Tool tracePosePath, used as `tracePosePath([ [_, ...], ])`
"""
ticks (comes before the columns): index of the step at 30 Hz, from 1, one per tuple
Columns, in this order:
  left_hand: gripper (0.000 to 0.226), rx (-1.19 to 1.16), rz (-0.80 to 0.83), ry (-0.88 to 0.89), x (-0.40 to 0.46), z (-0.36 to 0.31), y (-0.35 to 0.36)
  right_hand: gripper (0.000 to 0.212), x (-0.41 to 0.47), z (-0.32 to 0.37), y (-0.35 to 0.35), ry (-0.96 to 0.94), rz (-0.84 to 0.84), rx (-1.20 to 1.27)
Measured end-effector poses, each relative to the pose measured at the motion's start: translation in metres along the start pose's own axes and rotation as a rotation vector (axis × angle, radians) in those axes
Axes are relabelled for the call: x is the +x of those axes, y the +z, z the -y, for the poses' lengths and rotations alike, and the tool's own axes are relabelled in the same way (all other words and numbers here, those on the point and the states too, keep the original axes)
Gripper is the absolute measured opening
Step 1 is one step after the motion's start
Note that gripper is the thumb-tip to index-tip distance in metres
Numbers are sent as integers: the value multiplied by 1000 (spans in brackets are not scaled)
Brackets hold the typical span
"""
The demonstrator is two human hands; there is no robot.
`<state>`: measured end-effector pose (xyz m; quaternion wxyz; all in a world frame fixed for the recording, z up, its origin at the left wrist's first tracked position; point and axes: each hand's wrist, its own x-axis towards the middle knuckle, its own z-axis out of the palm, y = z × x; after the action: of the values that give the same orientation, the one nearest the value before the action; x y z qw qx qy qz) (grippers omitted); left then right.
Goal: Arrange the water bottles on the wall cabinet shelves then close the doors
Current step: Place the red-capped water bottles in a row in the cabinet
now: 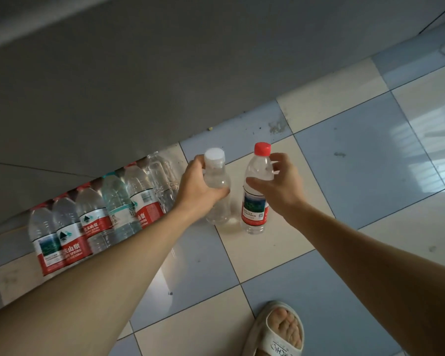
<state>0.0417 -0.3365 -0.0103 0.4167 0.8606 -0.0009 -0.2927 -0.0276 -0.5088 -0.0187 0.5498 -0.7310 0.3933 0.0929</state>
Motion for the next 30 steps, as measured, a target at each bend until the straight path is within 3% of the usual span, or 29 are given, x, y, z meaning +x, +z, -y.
tracePosePath([
  [5,57,-30,-76,119,-7,-32,-13,58,-19,24,-20,-238,-23,-130],
  [15,45,139,-172,297,-6,-14,2,60,-19,25,-12,-425,-21,-262],
  [22,49,56,-178,245,5,-12,-5,64,-12,21,-8,-319,-20,-176],
  [27,50,-7,-131,179,8,2,-8,89,0,5,-13,-134,64,-187],
  [30,65,-8,-85,160,11,13,-5,97,9,-7,-15,-62,116,-193],
])
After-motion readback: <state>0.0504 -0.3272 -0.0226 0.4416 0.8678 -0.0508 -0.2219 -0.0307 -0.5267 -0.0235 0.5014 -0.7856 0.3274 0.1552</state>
